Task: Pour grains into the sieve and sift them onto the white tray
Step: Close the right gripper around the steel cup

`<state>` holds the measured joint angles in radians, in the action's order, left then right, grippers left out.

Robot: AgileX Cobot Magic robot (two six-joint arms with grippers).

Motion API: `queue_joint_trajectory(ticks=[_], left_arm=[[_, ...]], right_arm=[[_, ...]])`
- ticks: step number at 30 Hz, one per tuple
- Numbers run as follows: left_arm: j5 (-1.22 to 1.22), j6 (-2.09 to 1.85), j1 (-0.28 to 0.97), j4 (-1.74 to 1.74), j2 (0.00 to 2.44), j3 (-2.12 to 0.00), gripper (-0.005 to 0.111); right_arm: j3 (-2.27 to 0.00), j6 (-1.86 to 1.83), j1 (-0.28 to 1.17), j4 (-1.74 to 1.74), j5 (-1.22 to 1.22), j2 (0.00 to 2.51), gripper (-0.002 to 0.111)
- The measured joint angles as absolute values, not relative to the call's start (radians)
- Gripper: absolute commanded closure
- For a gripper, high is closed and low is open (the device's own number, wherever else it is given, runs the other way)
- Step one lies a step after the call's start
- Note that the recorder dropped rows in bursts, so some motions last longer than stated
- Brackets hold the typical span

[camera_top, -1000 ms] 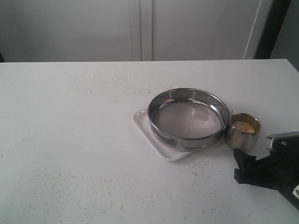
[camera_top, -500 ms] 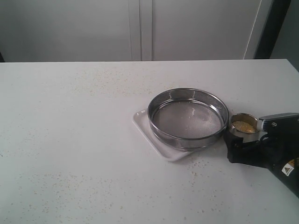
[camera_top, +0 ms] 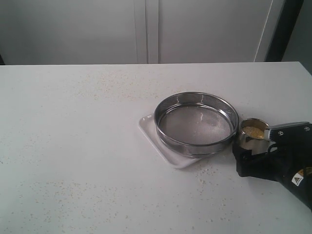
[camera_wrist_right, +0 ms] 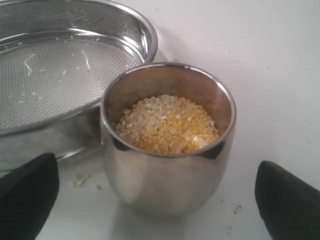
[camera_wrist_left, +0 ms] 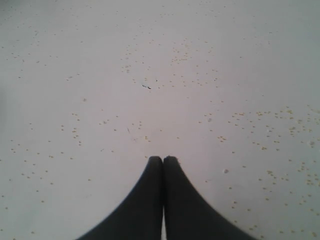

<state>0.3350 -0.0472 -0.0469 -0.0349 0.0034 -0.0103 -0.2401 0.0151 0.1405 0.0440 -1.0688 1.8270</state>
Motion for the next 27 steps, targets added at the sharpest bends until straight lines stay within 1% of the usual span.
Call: queue_joint_trajectory(ticks=[12,27], left_arm=[[0.335,-0.047,-0.047,-0.035,0.003,-0.010,0.107],[0.335,-0.047,-0.047,-0.035,0.003,-0.010,0.107]], right_arm=[[-0.255,0.011,0.140,0.034,-1.202,1.996,0.003],[-0.316,0.007,0.140,-0.040,-1.206,2.009,0.003]])
